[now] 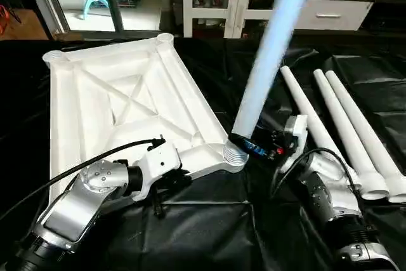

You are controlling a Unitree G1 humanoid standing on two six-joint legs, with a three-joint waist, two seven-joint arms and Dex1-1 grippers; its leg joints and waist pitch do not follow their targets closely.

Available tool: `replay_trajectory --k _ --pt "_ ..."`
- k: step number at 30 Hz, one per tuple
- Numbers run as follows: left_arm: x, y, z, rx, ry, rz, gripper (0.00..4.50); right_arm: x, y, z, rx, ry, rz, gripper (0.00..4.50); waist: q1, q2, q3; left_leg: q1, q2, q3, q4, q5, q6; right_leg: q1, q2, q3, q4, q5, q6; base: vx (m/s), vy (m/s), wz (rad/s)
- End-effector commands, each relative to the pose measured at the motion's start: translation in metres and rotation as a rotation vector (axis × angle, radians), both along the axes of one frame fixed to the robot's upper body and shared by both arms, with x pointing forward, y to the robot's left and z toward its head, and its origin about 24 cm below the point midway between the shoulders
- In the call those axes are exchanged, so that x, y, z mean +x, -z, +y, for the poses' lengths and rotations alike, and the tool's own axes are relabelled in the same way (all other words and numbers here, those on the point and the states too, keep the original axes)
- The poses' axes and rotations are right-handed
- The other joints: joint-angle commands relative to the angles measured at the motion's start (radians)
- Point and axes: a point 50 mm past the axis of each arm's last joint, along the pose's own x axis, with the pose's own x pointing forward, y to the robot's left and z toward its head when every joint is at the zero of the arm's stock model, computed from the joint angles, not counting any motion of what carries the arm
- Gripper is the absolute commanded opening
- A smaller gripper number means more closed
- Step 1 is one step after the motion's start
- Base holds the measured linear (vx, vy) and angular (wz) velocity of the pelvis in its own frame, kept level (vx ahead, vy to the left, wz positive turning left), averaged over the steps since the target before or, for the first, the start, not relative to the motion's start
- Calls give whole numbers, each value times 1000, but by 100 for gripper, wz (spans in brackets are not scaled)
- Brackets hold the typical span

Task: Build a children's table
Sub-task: Insert table leg to table base

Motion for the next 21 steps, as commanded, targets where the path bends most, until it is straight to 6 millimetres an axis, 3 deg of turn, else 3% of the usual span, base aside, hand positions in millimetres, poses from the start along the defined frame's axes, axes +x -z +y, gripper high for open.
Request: replay_trajectory --k 1,6,15,21 --pt "-4 13 4 40 -17 51 0 -20 46 -14 -150 60 184 186 -8 2 -28 31 111 -61 -117 -413 -45 -8 -93 51 -92 -371 -209 0 0 0" --pt "-3 12 5 38 -35 40 0 -24 52 -17 -137 111 196 186 -10 0 -29 35 110 -66 -124 -464 -71 -16 -89 53 -98 -402 -174 0 0 0" --pt "-4 13 6 37 -34 42 0 -26 56 -17 -112 143 211 186 -10 2 -36 35 112 -62 -132 -425 -61 -10 -86 52 -99 -309 -186 0 0 0" --pt "-2 12 4 30 -56 42 0 -23 56 -18 -86 207 226 186 -12 1 -34 38 112 -65 -134 -482 -77 -18 -88 54 -107 -396 -165 0 0 0"
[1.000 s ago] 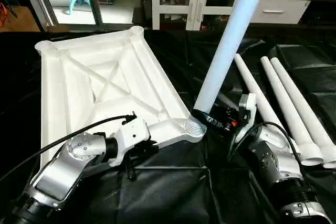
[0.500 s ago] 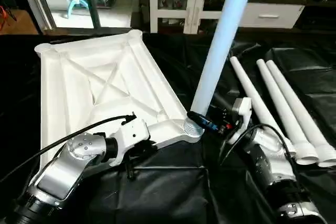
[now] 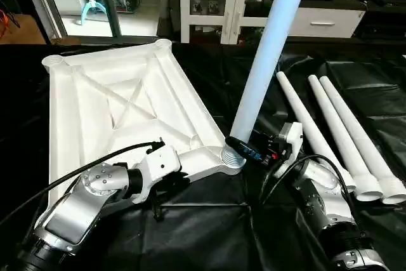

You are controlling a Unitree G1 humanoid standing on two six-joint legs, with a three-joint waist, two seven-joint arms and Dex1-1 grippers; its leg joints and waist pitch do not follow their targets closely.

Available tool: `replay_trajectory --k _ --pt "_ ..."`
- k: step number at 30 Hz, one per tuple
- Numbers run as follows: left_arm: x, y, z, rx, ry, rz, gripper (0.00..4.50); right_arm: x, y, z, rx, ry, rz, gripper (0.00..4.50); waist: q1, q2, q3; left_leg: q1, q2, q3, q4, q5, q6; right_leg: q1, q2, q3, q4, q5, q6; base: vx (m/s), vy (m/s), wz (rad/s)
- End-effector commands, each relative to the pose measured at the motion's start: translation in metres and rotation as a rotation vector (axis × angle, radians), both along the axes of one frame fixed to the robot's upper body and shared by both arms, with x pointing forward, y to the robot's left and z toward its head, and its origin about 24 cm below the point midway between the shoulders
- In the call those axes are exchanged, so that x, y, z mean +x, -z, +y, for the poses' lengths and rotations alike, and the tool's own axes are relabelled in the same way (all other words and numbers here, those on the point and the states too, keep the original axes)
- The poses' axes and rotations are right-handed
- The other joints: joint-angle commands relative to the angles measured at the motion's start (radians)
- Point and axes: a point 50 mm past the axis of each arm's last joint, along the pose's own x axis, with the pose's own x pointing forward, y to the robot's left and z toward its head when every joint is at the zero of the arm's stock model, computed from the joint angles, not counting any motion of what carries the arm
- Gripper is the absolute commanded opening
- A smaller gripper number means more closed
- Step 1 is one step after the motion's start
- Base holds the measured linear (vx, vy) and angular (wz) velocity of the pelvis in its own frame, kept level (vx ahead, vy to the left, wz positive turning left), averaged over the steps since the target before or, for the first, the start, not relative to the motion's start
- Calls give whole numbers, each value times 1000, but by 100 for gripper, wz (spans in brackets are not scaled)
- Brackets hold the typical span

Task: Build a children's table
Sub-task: Insert table leg to table base

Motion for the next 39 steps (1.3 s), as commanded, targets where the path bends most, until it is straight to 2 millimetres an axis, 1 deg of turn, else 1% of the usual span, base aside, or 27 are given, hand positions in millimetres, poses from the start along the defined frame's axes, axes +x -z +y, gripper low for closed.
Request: replay_trajectory --k 1,4,6,7,9,12,13,14,15,16,18,19,20,21,23,24,26,27,28,29,30,33,35,36,37,38,39 --pt "1 7 3 18 -51 27 0 -16 45 -23 -93 158 227 186 -10 10 -16 29 112 -67 -120 -494 -81 -28 -89 53 -90 -402 -170 0 0 0" --pt "5 6 2 10 -87 19 0 -14 45 -23 -111 207 217 186 -12 11 -12 33 111 -71 -122 -541 -100 -35 -88 52 -96 -464 -148 0 0 0" --pt "15 3 -4 -27 -180 -7 0 -6 44 -25 -104 361 207 186 -14 13 -6 34 111 -73 -125 -570 -114 -42 -90 53 -100 -505 -131 0 0 0" --pt "15 3 -4 -27 -180 -7 0 -6 44 -25 -104 361 207 186 -16 10 -7 35 108 -77 -124 -590 -119 -42 -88 50 -103 -530 -119 0 0 0" --pt "19 1 -6 -41 -211 -16 0 -4 44 -27 -98 417 207 186 -22 10 -7 27 107 -84 -129 -608 -118 -34 -91 46 -103 -553 -101 0 0 0" --pt "35 -4 -11 -59 -337 -60 0 6 40 -29 -133 563 186 186 -21 15 -4 39 106 -78 -130 -628 -130 -50 -83 44 -110 -528 -98 0 0 0" --pt "37 -5 -11 -60 -355 -65 0 7 39 -29 -140 581 182 186 -21 13 -6 38 105 -77 -130 -631 -130 -47 -84 43 -109 -516 -99 0 0 0" --pt "44 -7 -13 -71 -413 -80 0 11 39 -28 -159 616 188 186 -24 21 -2 33 104 -78 -133 -635 -131 -45 -84 41 -109 -502 -99 0 0 0" --pt "53 -8 -16 -83 -486 -94 0 16 38 -25 -184 659 202 186 -25 19 -4 31 103 -79 -132 -630 -128 -41 -85 39 -108 -491 -100 0 0 0" --pt "58 -9 -18 -91 -533 -101 0 19 38 -23 -200 688 212 186 -24 17 -4 33 102 -75 -131 -618 -127 -44 -84 39 -109 -477 -100 0 0 0" --pt "64 -10 -23 -104 -586 -107 0 23 39 -19 -226 725 232 186 -26 18 -1 28 100 -73 -127 -598 -114 -42 -90 41 -111 -474 -106 0 0 0" --pt "72 -11 -29 -111 -639 -121 0 27 41 -14 -244 782 257 186 -27 24 -2 26 100 -77 -127 -598 -111 -39 -93 41 -111 -476 -106 0 0 0" --pt "75 -11 -32 -113 -664 -128 0 29 41 -11 -254 812 270 186 -32 20 0 26 99 -73 -127 -598 -109 -44 -90 41 -114 -478 -105 0 0 0" --pt "76 -11 -33 -114 -669 -130 0 29 42 -10 -256 818 273 186 -39 18 -3 28 98 -75 -124 -595 -104 -41 -91 38 -113 -456 -110 0 0 0" --pt "80 -11 -37 -127 -706 -136 0 31 42 -5 -249 854 294 186 -50 19 -3 13 100 -80 -127 -573 -95 -28 -95 36 -107 -417 -119 0 0 0" --pt "83 -11 -41 -131 -725 -145 0 33 42 0 -242 870 303 186 -50 18 -4 12 101 -79 -127 -563 -89 -26 -96 37 -108 -405 -121 0 0 0" --pt "85 -12 -44 -135 -740 -150 0 34 41 5 -209 899 317 186 -50 19 -6 21 102 -70 -123 -528 -77 -34 -94 41 -108 -354 -138 0 0 0" --pt "86 -12 -46 -139 -752 -150 0 35 41 8 -185 912 337 186 -52 16 -8 22 101 -64 -119 -502 -65 -34 -95 44 -107 -319 -155 0 0 0" --pt "87 -12 -47 -141 -760 -149 0 35 42 10 -173 922 350 186 -53 18 -9 16 102 -63 -118 -469 -51 -27 -97 45 -104 -286 -169 0 0 0" --pt "86 -11 -46 -131 -753 -152 0 36 42 12 -125 916 373 186 -51 18 -8 14 102 -63 -118 -454 -44 -24 -98 44 -104 -278 -170 0 0 0" --pt "86 -11 -43 -121 -738 -156 0 38 38 13 -77 887 375 186 -49 16 -10 13 106 -60 -117 -417 -25 -19 -100 47 -100 -239 -179 0 0 0" --pt "84 -11 -40 -118 -715 -163 0 41 32 14 -69 844 347 186 -47 18 -14 9 108 -58 -116 -362 -4 -10 -99 44 -94 -198 -193 0 0 0" --pt "82 -14 -38 -111 -644 -185 0 46 21 13 -102 770 285 186 -47 15 -18 3 108 -56 -113 -311 19 -1 -100 42 -89 -166 -207 0 0 0" --pt "80 -15 -36 -102 -602 -187 0 49 15 12 -106 735 261 186 -44 16 -20 0 109 -55 -110 -277 40 1 -101 41 -88 -161 -215 0 0 0" --pt "77 -16 -34 -101 -556 -181 0 51 9 12 -108 683 236 186 -44 16 -20 4 110 -51 -107 -265 53 -5 -100 42 -91 -171 -221 0 0 0" --pt "77 -16 -34 -101 -556 -181 0 51 9 12 -108 683 236 186 -45 14 -20 4 109 -51 -107 -267 58 -5 -100 42 -92 -189 -224 0 0 0" --pt "75 -16 -31 -97 -514 -170 0 54 0 11 -105 625 201 186 -43 14 -23 1 108 -50 -104 -255 62 -1 -102 41 -92 -206 -226 0 0 0"
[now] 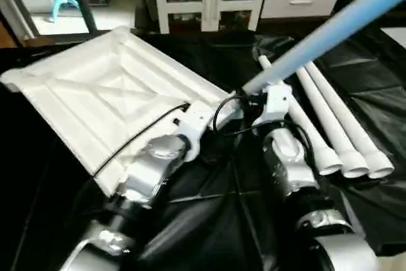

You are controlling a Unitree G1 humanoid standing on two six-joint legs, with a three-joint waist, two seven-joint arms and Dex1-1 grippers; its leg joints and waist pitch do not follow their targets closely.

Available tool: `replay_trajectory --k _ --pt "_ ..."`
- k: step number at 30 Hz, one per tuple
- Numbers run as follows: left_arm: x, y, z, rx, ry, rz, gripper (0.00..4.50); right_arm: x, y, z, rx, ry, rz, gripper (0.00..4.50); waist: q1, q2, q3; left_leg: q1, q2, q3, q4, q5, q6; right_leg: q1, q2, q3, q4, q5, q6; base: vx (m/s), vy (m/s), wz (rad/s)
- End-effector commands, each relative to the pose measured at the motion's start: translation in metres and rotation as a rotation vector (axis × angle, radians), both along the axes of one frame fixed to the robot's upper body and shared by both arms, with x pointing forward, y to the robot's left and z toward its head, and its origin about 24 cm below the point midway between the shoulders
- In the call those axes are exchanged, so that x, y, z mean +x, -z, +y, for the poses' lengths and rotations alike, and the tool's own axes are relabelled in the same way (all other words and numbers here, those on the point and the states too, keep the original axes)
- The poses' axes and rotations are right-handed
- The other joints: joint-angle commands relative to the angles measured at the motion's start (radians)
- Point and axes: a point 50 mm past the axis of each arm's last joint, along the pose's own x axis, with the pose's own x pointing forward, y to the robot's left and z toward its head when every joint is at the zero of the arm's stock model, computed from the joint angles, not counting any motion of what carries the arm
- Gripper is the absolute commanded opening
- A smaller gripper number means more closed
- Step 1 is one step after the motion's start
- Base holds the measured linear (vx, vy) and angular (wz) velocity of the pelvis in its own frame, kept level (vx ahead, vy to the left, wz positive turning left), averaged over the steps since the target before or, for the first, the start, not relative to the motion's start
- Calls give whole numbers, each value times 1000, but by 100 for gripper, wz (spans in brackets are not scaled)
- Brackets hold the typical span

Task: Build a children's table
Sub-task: Insert table leg to table base

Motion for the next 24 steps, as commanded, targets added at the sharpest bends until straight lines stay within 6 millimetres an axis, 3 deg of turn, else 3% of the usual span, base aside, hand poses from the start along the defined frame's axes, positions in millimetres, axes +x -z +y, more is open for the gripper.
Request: replay_trajectory --k 1,2,4,5,6,7,8,10,12,15,18,21,22,24 --pt "3 -4 31 38 -45 -41 0 -9 26 -19 -31 -47 133 186 7 -10 -58 11 109 -59 -93 -206 75 22 -97 44 -55 -198 -216 0 0 0" --pt "2 -5 33 40 -23 -46 0 -8 20 -21 -28 -92 118 186 8 -13 -62 9 108 -57 -88 -166 86 25 -97 44 -49 -152 -224 0 0 0" --pt "-2 -7 39 44 46 -50 0 -6 5 -29 -36 -201 72 186 12 -14 -67 4 106 -52 -71 -34 157 28 -95 42 -25 25 -265 0 0 0" --pt "-4 -8 41 42 83 -55 0 -5 -3 -34 -46 -257 57 186 15 -12 -69 3 105 -53 -69 -9 174 32 -96 40 -20 58 -273 0 0 0" --pt "-7 -9 43 37 127 -54 0 -5 -10 -40 -61 -312 46 186 24 -11 -73 11 105 -51 -61 39 205 31 -93 38 -13 123 -282 50 -17 -2" --pt "-13 -9 45 46 187 -43 0 -6 -19 -50 -84 -383 34 186 26 -16 -78 14 105 -49 -54 104 236 30 -86 35 -2 204 -291 50 -17 -2" --pt "-17 -7 46 57 227 -34 0 -7 -25 -57 -96 -434 32 186 34 -12 -81 16 106 -50 -48 154 261 29 -86 33 7 253 -295 0 0 0" --pt "-21 -6 48 68 264 -24 0 -9 -31 -63 -105 -480 32 186 37 -15 -85 16 104 -48 -40 216 287 28 -83 31 16 308 -297 0 0 0" --pt "-28 -3 49 69 331 -3 0 -12 -40 -73 -124 -558 31 186 45 -18 -82 17 104 -45 -37 209 290 23 -83 30 15 279 -297 0 0 0" --pt "-42 -1 49 50 430 24 0 -17 -52 -85 -136 -690 39 186 57 -19 -75 17 110 -46 -43 114 256 24 -87 31 5 129 -294 0 0 0" --pt "-46 -1 47 37 459 31 0 -21 -52 -88 -149 -752 67 186 64 -21 -73 28 110 -42 -46 67 214 18 -79 30 -2 18 -288 0 0 0" --pt "-54 1 47 34 497 46 0 -27 -48 -92 -213 -840 120 186 65 -25 -71 24 110 -41 -46 28 190 17 -81 31 -5 -23 -287 0 0 0" --pt "-54 2 47 37 499 48 0 -28 -48 -93 -232 -850 127 186 63 -32 -74 21 110 -41 -45 8 178 21 -83 32 -5 -42 -287 0 0 0" --pt "-55 3 47 41 497 46 0 -27 -47 -93 -236 -851 126 186 64 -31 -72 23 109 -39 -45 -33 154 15 -85 35 -11 -93 -280 0 0 0"
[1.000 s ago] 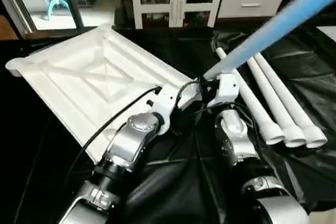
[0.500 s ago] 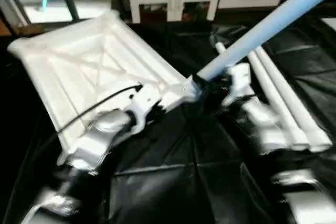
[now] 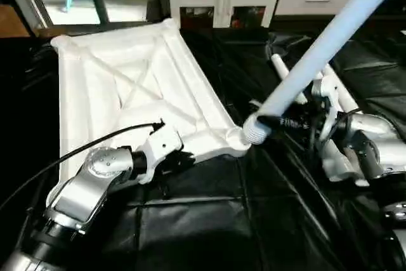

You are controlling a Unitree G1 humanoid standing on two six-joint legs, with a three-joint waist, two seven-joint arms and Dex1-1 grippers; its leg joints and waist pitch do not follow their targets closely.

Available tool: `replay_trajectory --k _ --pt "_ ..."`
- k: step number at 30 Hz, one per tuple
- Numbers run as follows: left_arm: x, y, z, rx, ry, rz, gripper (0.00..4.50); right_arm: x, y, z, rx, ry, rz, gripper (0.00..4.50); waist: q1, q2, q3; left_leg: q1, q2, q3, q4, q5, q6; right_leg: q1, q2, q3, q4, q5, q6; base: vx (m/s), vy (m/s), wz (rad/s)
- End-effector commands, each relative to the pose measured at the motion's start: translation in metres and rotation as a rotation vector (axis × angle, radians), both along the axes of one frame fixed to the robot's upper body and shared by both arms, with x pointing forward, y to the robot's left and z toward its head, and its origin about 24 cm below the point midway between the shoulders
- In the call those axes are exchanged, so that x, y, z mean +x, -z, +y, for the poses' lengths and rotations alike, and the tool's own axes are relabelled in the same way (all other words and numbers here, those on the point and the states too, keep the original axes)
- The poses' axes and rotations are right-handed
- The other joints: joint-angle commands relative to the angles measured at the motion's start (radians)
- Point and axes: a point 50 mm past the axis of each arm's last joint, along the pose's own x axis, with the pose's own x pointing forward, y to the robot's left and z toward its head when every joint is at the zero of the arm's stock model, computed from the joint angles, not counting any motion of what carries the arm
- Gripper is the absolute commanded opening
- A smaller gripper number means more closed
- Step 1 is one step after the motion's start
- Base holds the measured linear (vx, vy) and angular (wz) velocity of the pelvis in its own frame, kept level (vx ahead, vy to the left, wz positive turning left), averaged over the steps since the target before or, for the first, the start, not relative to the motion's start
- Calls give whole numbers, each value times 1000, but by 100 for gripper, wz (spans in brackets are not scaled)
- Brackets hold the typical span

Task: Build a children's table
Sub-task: Insert table leg to table base

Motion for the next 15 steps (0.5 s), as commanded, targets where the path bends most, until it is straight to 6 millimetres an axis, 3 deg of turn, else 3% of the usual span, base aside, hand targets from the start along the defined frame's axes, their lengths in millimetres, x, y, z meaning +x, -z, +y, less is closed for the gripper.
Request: replay_trajectory --k 1,4,10,15 --pt "-8 6 -6 -3 46 27 0 0 -4 -1 -14 -17 -18 186 1 -19 -74 43 102 -44 -76 -45 135 41 -82 34 -55 -98 -271 0 0 0" --pt "-8 7 -6 4 39 21 0 -1 -5 6 84 -22 -2 186 1 -22 -79 45 100 -41 -76 -58 121 42 -81 34 -53 -99 -267 0 0 0" --pt "-10 8 -10 1 53 27 0 -2 2 20 177 -6 -36 186 1 -15 -87 42 100 -42 -72 -16 125 42 -83 31 -43 -30 -267 0 0 0" --pt "-11 8 -12 -1 59 31 0 -8 15 23 115 -38 -15 186 2 -17 -89 40 98 -41 -70 4 133 44 -82 30 -38 3 -273 0 0 0"
